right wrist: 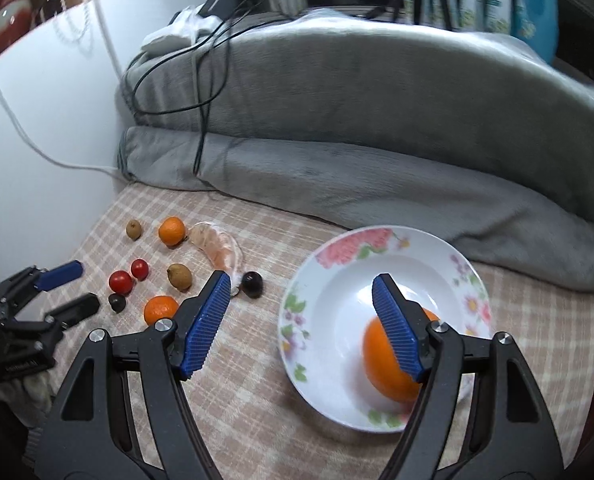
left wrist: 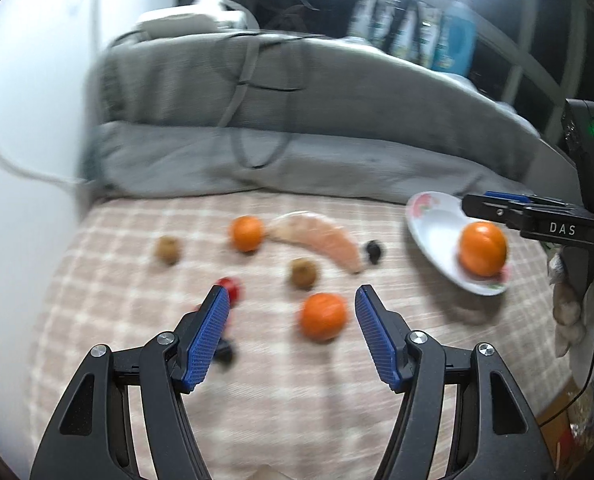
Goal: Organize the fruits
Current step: 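Grasp a tangerine with the right tool while the left tool grasps a red cherry tomato, then carry the tangerine onto the plate with the right tool while the left tool places the tomato, then withdraw both tools from the plate toward the brown kiwis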
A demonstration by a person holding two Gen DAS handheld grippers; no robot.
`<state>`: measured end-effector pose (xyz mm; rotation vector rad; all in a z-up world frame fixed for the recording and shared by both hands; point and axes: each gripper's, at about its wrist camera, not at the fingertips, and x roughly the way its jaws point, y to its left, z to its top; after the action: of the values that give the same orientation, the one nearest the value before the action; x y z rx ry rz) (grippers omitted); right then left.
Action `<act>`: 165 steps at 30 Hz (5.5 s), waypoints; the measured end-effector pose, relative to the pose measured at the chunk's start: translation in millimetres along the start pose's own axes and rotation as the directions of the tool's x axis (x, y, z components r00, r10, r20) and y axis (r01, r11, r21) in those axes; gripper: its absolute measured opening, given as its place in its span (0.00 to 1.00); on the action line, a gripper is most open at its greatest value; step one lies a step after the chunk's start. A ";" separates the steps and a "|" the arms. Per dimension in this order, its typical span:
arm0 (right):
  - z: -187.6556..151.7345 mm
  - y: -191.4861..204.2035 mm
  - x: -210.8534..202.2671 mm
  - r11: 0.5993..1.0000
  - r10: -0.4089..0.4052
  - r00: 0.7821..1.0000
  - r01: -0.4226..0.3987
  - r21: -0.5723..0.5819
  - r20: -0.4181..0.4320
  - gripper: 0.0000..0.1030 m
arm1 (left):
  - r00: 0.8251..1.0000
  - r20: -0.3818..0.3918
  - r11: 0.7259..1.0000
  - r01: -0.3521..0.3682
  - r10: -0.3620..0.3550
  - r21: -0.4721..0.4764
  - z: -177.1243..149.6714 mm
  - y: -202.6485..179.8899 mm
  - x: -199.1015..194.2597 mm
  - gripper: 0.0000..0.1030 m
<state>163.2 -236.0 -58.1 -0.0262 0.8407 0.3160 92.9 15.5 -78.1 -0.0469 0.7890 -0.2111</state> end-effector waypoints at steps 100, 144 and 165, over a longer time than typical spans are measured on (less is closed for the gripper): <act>-1.7 -25.0 12.7 0.997 0.078 0.993 -0.076 0.024 -0.089 0.42 | 0.947 -0.115 0.952 0.304 -0.301 0.015 21.5 -73.3 68.5 0.29; 11.3 -91.1 9.6 0.992 -0.019 1.000 0.018 0.124 0.010 0.86 | 0.929 -0.131 0.918 0.365 -0.347 0.156 28.3 -160.3 82.6 0.62; 20.3 -57.3 -21.2 0.993 -0.012 0.997 0.002 0.122 0.081 0.87 | 0.957 -0.057 0.951 0.290 -0.285 0.112 40.1 -105.5 50.1 0.62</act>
<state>181.2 -293.2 -34.7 0.0969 0.7776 0.2574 137.6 -99.5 -72.2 -0.0453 0.8065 -0.5368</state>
